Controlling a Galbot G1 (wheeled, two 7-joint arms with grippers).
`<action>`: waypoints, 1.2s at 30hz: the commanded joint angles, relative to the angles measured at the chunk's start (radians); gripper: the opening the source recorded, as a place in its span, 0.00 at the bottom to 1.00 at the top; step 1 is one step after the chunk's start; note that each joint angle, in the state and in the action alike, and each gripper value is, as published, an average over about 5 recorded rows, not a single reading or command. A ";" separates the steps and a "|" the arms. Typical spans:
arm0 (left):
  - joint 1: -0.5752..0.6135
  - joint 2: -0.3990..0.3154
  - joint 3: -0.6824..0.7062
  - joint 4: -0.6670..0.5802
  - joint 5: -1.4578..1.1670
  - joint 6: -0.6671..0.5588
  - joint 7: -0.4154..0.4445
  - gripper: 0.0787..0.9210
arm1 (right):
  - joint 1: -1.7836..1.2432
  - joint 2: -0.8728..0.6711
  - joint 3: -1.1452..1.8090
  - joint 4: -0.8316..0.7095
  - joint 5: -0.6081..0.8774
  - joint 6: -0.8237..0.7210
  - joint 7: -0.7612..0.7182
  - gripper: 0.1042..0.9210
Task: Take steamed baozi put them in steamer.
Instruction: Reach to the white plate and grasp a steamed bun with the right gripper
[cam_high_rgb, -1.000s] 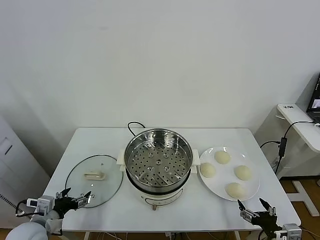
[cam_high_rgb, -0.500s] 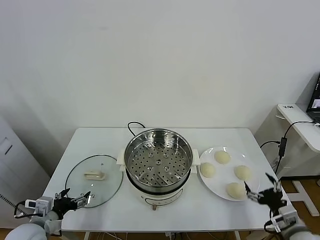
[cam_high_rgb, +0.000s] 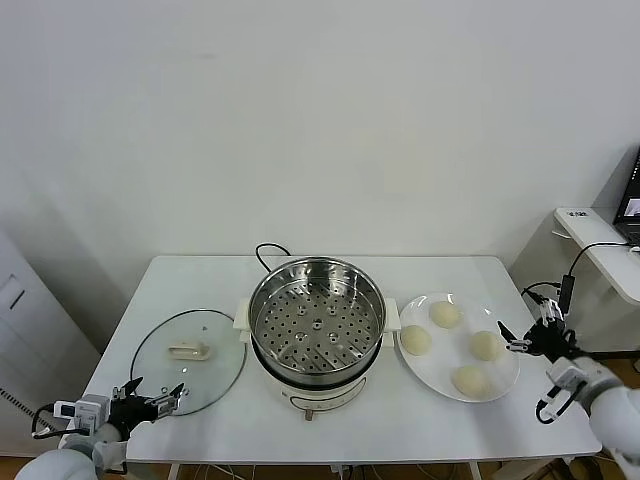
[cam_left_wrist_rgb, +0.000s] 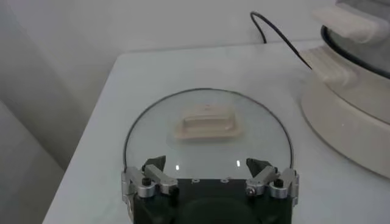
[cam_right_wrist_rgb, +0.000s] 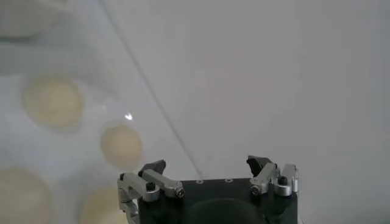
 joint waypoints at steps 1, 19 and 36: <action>-0.005 -0.006 0.003 -0.006 0.008 0.004 -0.001 0.88 | 0.253 -0.209 -0.185 -0.136 0.065 0.070 -0.325 0.88; -0.006 -0.022 0.005 -0.028 0.033 0.025 -0.004 0.88 | 1.263 -0.208 -1.175 -0.467 0.186 0.196 -0.687 0.88; -0.022 -0.006 0.004 0.005 0.023 0.024 0.001 0.88 | 1.420 0.129 -1.425 -0.776 0.164 0.200 -0.752 0.88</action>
